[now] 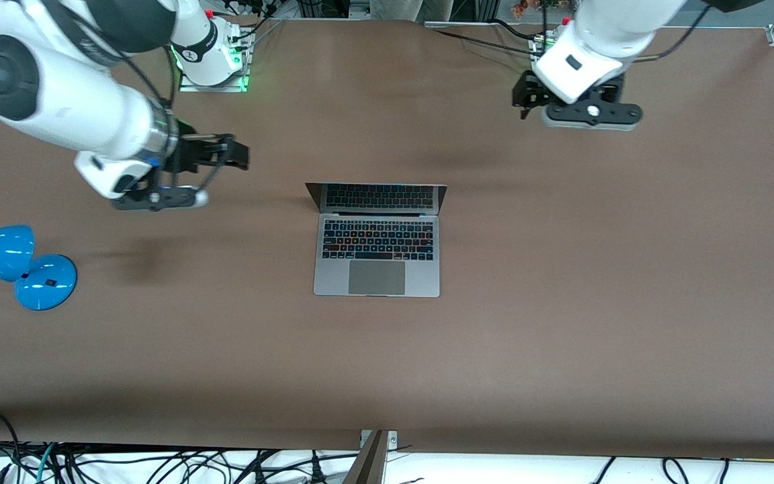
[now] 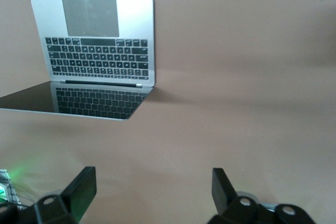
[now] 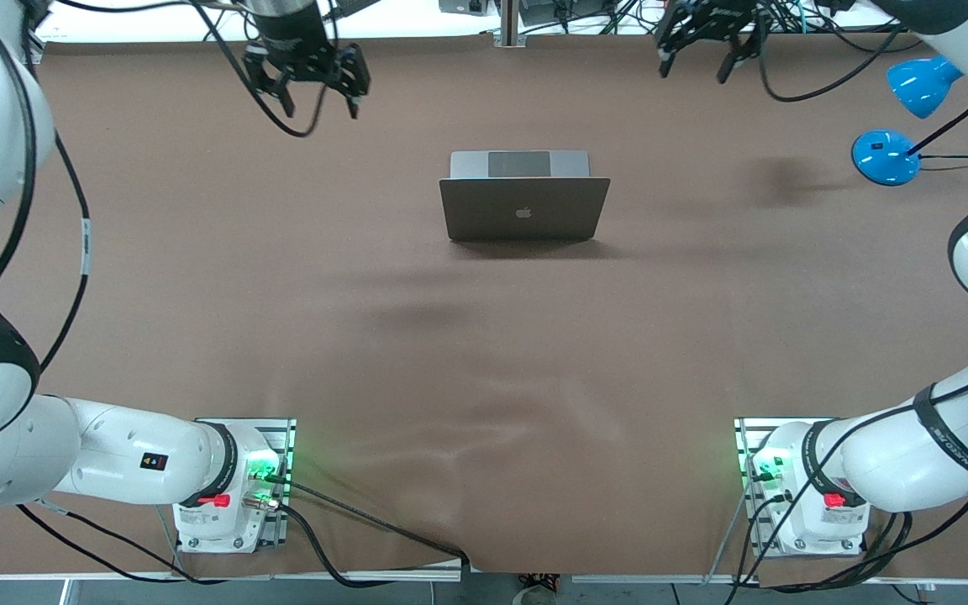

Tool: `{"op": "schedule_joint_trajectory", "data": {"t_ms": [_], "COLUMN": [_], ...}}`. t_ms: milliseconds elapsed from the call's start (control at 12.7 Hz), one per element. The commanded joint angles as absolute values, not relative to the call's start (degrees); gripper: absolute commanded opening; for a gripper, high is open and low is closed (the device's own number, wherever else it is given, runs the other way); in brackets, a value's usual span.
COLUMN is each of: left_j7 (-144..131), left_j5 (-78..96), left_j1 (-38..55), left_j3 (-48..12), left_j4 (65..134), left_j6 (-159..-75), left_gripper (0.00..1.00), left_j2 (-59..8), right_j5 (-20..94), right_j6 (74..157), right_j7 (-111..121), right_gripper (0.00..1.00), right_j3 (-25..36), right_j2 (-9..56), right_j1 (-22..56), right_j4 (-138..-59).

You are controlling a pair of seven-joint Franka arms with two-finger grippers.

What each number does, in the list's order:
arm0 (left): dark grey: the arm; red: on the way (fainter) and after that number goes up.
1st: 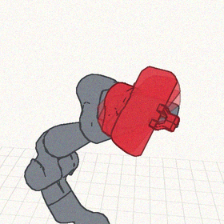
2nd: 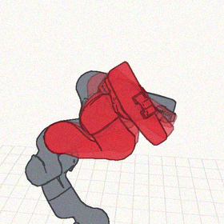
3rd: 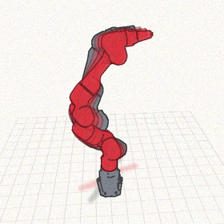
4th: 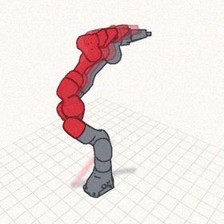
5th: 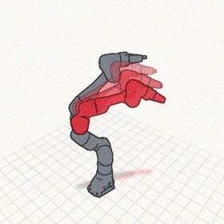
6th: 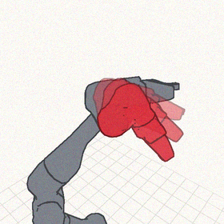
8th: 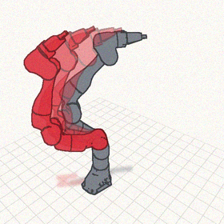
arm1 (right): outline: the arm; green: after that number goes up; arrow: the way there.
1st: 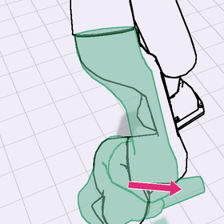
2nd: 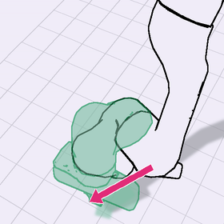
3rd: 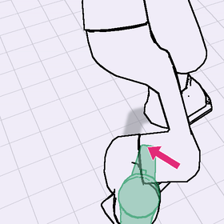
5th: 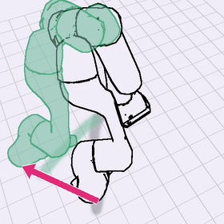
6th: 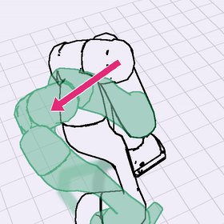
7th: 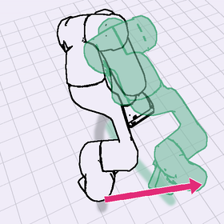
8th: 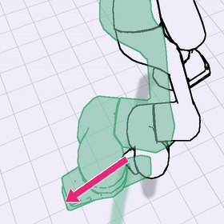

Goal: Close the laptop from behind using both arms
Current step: 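Reach both grippers over the laptop screen to its back side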

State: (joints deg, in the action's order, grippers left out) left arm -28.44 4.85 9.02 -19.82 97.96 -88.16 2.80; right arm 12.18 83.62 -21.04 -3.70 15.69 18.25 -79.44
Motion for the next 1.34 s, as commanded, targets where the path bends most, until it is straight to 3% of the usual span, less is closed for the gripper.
{"op": "schedule_joint_trajectory", "data": {"t_ms": [0, 157, 472, 551, 787, 1258], "left_j7": [-33.39, -37.07, -45.33, -46.92, -51.75, -56.69], "left_j5": [8.17, 8.35, 9.66, 10.10, 10.20, 9.32], "left_j1": [8.79, 8.79, 8.88, 8.88, 8.96, 10.81], "left_j3": [-21.88, -24.42, -29.08, -30.14, -33.39, -34.89], "left_j4": [101.59, 103.44, 103.71, 103.71, 103.62, 103.45], "left_j6": [-91.31, -93.85, -96.59, -97.29, -99.66, -106.51], "left_gripper": [0.91, 0.73, 0.03, 0.00, 0.00, 0.00], "left_j2": [4.22, 4.13, 2.03, 1.24, -1.83, -10.27], "right_j5": [13.27, 13.45, 15.73, 15.73, 15.73, 15.65], "right_j6": [84.20, 84.20, 84.81, 84.81, 85.08, 86.21], "right_j7": [-22.50, -23.37, -28.56, -29.00, -31.73, -31.20], "right_gripper": [0.75, 0.56, 0.30, 0.30, 0.13, 0.09], "right_j3": [-6.49, -8.60, -9.05, -9.05, -9.05, -9.05], "right_j2": [17.31, 19.15, 23.02, 23.98, 26.53, 30.40], "right_j1": [17.93, 18.19, 21.87, 22.93, 25.83, 26.72], "right_j4": [-79.80, -79.80, -79.80, -79.80, -79.72, -79.80]}}
